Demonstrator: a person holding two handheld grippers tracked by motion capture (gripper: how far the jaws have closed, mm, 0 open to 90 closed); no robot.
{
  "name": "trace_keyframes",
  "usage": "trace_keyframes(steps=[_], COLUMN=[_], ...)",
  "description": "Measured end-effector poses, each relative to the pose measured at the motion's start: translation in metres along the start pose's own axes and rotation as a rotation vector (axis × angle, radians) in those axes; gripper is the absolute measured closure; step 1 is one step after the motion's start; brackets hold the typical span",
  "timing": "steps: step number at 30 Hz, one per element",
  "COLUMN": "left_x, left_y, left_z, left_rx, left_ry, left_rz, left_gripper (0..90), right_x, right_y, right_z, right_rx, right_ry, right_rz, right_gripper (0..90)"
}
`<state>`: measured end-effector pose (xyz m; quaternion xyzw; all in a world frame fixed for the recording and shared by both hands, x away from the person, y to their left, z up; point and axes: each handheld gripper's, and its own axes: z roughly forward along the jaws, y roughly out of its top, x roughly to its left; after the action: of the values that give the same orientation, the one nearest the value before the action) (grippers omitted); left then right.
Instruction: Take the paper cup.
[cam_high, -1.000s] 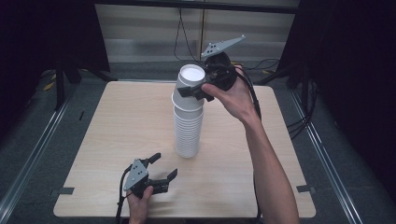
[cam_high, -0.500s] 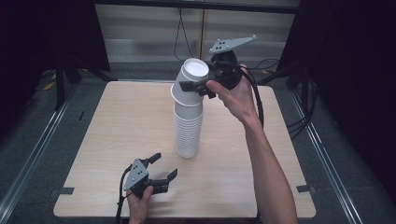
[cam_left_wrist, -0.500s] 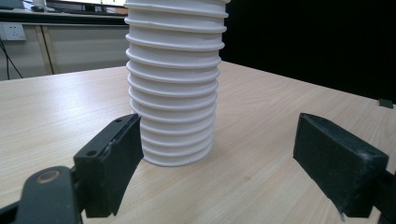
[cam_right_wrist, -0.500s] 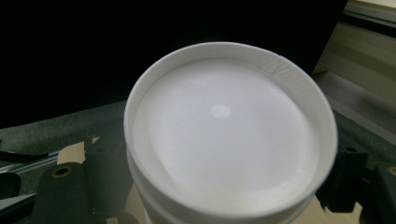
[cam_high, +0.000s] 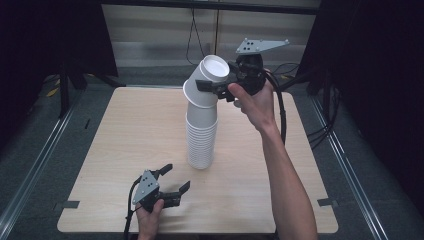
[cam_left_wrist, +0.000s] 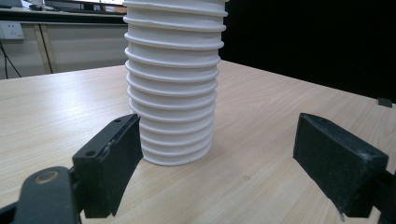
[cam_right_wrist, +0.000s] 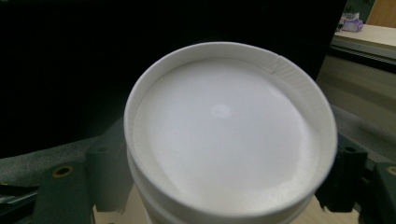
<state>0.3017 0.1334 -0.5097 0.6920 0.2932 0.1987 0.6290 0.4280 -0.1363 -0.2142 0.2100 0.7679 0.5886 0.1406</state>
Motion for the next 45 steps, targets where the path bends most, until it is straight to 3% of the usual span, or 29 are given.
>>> trace_keyframes(steps=[21,30,45], left_x=[0.000,0.000,0.001], left_y=[0.000,0.000,0.000], left_z=[-0.001,0.000,0.001], left_rx=[-0.010,-0.014,-0.002], left_ry=[-0.005,-0.005,-0.015], left_rz=[-0.004,-0.009,-0.003], left_gripper=[15.9,16.0,15.9], right_x=[-0.001,-0.003,-0.002], right_y=[-0.005,-0.014,-0.026], right_z=[-0.023,-0.035,-0.062], right_rx=[-0.139,-0.165,-0.162], right_ry=[0.032,0.018,-0.041], right_rz=[0.039,0.060,0.079], right_gripper=[21.9,21.8,21.8])
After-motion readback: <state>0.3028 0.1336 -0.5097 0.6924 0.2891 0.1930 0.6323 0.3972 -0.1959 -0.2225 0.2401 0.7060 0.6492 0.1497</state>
